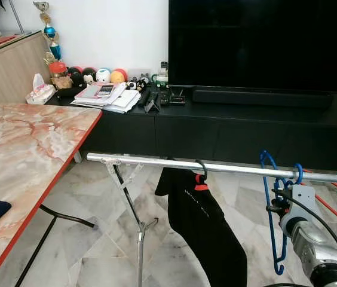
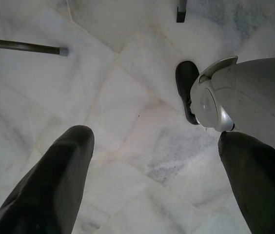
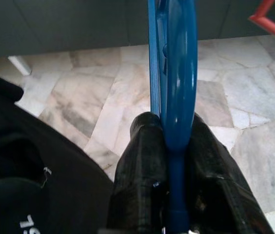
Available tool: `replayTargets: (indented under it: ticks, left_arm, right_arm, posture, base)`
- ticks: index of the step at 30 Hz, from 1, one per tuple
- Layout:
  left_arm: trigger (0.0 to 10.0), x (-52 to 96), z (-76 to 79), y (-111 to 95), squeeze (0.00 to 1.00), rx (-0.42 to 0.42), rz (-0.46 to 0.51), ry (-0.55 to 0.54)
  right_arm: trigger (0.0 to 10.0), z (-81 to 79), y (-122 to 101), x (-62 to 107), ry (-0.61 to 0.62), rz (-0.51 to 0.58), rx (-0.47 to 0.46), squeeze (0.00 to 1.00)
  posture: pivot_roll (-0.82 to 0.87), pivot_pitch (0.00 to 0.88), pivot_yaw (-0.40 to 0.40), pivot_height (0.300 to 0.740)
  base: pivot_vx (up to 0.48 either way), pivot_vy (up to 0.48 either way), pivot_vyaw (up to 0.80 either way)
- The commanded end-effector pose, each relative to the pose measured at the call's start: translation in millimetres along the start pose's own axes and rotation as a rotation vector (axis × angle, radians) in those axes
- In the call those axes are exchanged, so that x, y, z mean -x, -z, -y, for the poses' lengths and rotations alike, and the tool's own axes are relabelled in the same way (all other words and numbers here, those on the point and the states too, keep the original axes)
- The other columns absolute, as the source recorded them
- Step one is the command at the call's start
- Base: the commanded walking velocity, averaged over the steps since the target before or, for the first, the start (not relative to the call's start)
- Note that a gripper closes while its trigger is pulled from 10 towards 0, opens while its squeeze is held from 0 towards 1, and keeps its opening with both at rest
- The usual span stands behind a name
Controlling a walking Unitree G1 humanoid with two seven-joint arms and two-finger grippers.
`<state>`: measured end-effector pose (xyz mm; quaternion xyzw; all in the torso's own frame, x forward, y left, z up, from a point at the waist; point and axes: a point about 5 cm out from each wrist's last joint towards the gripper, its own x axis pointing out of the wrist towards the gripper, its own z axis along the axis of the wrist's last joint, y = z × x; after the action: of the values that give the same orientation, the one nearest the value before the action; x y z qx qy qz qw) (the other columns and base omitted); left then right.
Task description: Hang hanger
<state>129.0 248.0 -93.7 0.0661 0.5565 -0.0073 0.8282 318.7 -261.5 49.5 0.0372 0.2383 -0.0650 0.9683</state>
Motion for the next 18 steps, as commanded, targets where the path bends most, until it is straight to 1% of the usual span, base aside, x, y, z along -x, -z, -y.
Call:
replayTargets:
  ticks: [1, 5, 13, 14, 16, 17, 18]
  left_arm:
    - [10.0, 0.9, -2.3, 5.9, 0.00, -0.019, -0.029, -0.004]
    - [10.0, 1.0, -2.5, 6.1, 0.00, -0.020, -0.030, -0.004]
    - [10.0, 0.8, -2.8, 4.3, 0.00, -0.025, -0.032, -0.001]
    - [10.0, 0.6, -2.8, 2.7, 0.00, -0.029, -0.030, -0.002]
    - [10.0, 0.6, -2.9, 2.0, 0.00, -0.029, -0.029, -0.002]
    - [10.0, 0.5, -3.1, 0.5, 0.00, -0.030, -0.027, -0.003]
    - [10.0, 0.4, -3.1, -0.2, 0.00, -0.031, -0.026, -0.003]
  right_arm:
    - [10.0, -0.1, -6.6, -1.6, -0.012, -0.001, 0.019, 0.00]
    - [10.0, -2.8, -6.3, -2.7, -0.026, -0.018, 0.034, 0.00]
    - [10.0, -9.7, 0.1, -4.3, -0.065, -0.053, 0.023, 0.00]
    - [10.0, -10.8, 1.1, -4.5, -0.068, -0.058, 0.017, 0.18]
    - [10.0, -11.0, 1.3, -4.7, -0.068, -0.059, 0.014, 0.18]
    - [10.0, -11.5, 1.5, -4.9, -0.069, -0.062, 0.015, 0.29]
    - [10.0, -11.8, 1.3, -5.1, -0.069, -0.062, 0.015, 0.29]
  posture:
    - [0.03, 0.018, 0.003, 0.740]
    - [0.03, 0.019, 0.003, 0.740]
    - [0.03, 0.010, 0.008, 0.740]
    - [0.04, 0.004, 0.009, 0.740]
    - [0.03, 0.002, 0.011, 0.740]
    - [0.03, 0.000, 0.014, 0.740]
    - [0.03, 0.000, 0.014, 0.740]
  base:
    - [0.000, 0.000, 0.00]
    - [0.000, 0.000, 0.00]
    - [0.000, 0.000, 0.00]
    - [0.000, 0.000, 0.00]
    - [0.000, 0.000, 0.00]
    - [0.000, 0.000, 0.00]
    - [0.000, 0.000, 0.00]
